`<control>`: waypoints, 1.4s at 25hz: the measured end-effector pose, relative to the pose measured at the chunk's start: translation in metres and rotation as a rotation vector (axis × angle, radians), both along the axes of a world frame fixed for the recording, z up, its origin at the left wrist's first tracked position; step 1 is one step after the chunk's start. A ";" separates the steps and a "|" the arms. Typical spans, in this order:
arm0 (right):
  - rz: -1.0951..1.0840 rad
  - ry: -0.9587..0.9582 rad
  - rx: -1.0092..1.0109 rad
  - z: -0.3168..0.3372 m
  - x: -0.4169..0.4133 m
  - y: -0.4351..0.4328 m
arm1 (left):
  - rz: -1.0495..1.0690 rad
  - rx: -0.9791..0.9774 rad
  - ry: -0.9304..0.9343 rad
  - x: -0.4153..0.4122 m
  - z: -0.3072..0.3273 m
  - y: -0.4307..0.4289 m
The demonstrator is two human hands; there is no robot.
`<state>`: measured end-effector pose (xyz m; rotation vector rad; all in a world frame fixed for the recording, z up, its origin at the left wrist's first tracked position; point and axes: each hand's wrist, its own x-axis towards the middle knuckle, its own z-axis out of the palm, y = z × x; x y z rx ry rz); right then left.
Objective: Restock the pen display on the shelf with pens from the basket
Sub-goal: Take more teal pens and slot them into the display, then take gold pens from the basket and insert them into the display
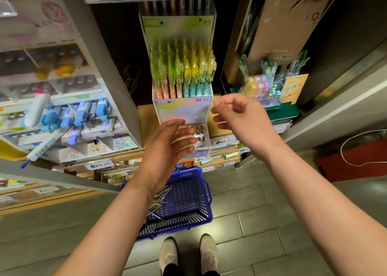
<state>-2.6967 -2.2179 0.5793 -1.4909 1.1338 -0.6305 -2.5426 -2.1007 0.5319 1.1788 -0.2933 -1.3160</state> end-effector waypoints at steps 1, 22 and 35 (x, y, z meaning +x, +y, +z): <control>0.034 -0.102 0.126 -0.006 -0.004 0.016 | 0.015 0.015 0.001 -0.002 -0.003 0.004; 0.215 0.223 0.630 -0.314 -0.001 0.216 | 0.329 0.518 0.113 -0.002 -0.278 0.230; 0.733 0.680 0.364 -0.651 0.069 0.205 | 0.485 0.594 0.260 0.060 -0.569 0.251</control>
